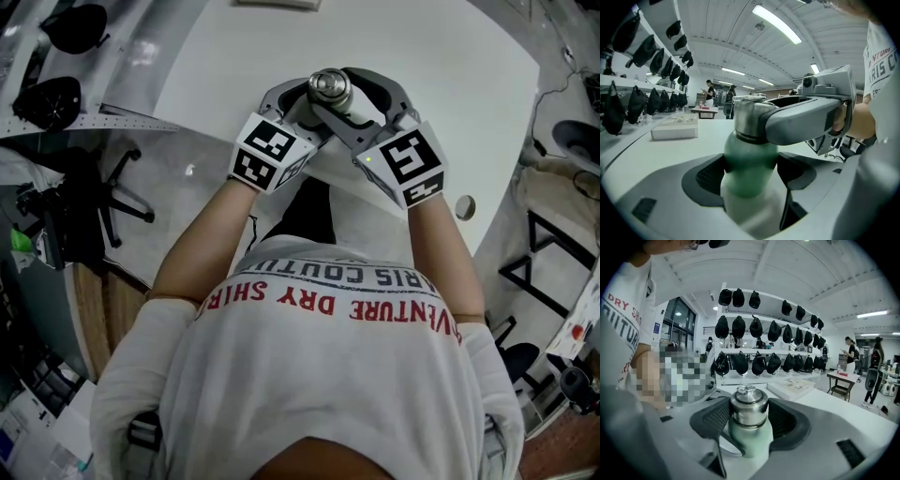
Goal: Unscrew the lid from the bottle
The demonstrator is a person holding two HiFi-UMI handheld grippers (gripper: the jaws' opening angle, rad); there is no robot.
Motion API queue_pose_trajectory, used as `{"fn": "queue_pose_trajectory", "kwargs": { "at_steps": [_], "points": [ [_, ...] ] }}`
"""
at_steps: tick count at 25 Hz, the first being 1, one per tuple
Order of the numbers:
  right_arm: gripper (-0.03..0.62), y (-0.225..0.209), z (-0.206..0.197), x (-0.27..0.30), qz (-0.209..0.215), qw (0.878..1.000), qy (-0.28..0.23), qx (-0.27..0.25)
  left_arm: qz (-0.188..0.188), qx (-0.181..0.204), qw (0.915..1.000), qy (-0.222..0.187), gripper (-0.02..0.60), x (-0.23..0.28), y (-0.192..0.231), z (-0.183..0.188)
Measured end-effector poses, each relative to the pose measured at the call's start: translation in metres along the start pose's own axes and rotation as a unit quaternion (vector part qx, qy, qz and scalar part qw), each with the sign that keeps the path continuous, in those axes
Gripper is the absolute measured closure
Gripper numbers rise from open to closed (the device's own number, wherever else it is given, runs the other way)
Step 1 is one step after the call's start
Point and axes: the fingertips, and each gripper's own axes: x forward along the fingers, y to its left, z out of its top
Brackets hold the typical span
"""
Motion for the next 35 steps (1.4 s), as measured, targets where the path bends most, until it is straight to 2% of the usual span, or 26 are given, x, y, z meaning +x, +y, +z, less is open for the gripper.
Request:
{"fn": "queue_pose_trajectory", "kwargs": {
  "at_steps": [11,15,20,26,35],
  "points": [
    [0.344,0.0021,-0.0016,-0.0006,0.017,1.000,0.001,-0.019,-0.009,0.007,0.9999,-0.003,0.225,-0.0007,-0.0008,-0.0011],
    [0.344,0.0028,-0.0001,0.0003,0.036,0.999,0.004,-0.027,-0.034,0.020,0.9992,0.001,0.224,-0.0022,0.0001,-0.0002],
    [0.344,0.0017,-0.0002,-0.0013,0.073,0.997,0.007,-0.038,-0.081,0.045,0.9956,0.011,0.224,-0.0006,-0.0017,0.0008],
    [0.344,0.0010,0.0000,0.0017,0.122,0.991,0.010,-0.052,-0.148,0.079,0.9854,0.029,0.224,-0.0010,0.0007,-0.0002],
    [0.344,0.0041,0.0069,0.0011,0.196,0.979,0.000,-0.063,-0.232,0.132,0.9619,0.058,0.224,-0.0025,-0.0006,0.0002]
  ]
}}
